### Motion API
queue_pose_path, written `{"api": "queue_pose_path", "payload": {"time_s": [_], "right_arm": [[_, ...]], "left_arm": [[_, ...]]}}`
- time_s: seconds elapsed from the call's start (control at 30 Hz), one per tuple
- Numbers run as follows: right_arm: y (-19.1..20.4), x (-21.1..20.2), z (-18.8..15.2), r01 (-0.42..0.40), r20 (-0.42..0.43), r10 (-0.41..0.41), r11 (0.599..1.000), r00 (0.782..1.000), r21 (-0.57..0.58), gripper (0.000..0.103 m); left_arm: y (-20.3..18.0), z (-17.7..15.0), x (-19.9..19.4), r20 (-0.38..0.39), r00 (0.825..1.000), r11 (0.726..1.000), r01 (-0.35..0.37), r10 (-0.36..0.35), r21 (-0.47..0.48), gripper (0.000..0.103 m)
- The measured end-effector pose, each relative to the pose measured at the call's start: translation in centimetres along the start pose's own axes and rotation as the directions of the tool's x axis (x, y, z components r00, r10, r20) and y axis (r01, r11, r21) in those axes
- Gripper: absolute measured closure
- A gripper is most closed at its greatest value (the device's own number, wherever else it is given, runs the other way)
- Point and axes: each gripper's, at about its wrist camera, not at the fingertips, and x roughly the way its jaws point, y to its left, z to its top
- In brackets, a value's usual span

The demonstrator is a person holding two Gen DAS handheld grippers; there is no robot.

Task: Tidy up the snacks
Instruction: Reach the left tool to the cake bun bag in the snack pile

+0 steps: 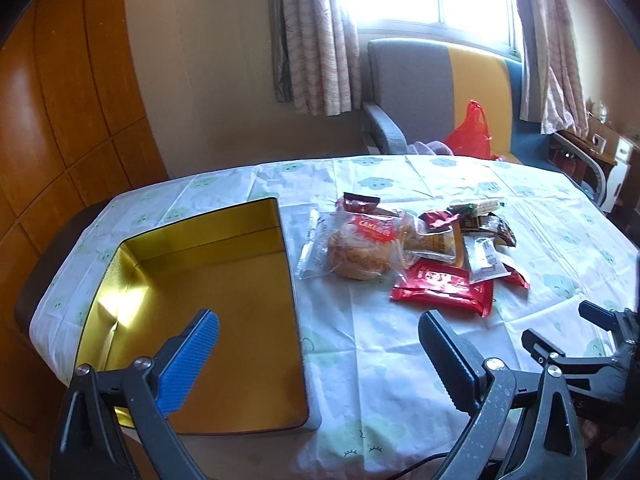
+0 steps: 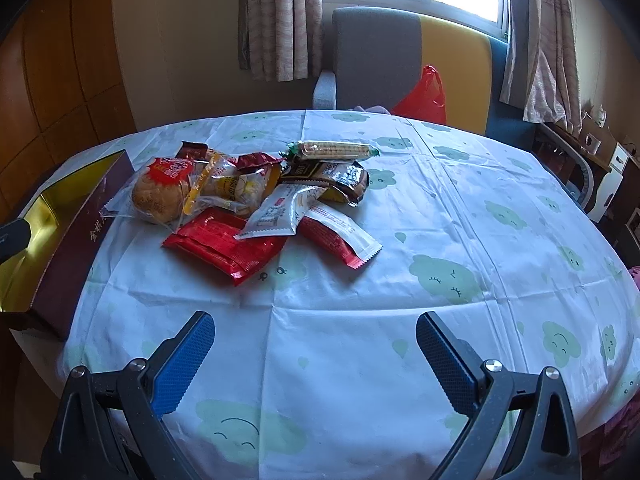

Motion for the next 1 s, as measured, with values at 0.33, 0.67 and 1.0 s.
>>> {"api": "queue_pose_path", "payload": {"time_s": [0.33, 0.67, 1.0], "right_arm": [[-1.2, 2.0, -1.6, 0.007, -0.091, -0.005, 1.000, 0.996, 0.024, 0.001], [-1.8, 3.1, -2.7, -0.021, -0.127, 0.025, 0.999, 0.992, 0.035, 0.000], [-1.7, 3.1, -2.6, -0.033, -0.129, 0.034, 0.999, 0.991, 0.013, 0.000]], "left_arm": [[-1.3, 1.4, 2.4, -0.145, 0.962, 0.973, 0.229, -0.231, -0.030, 0.044], [0.3, 5.5, 5.4, -0.184, 0.958, 0.975, 0.215, -0.222, -0.055, 0.056], [-4.9, 5.6, 8.0, -0.154, 0.978, 0.707, 0.207, -0.139, 0.676, 0.008]]}}
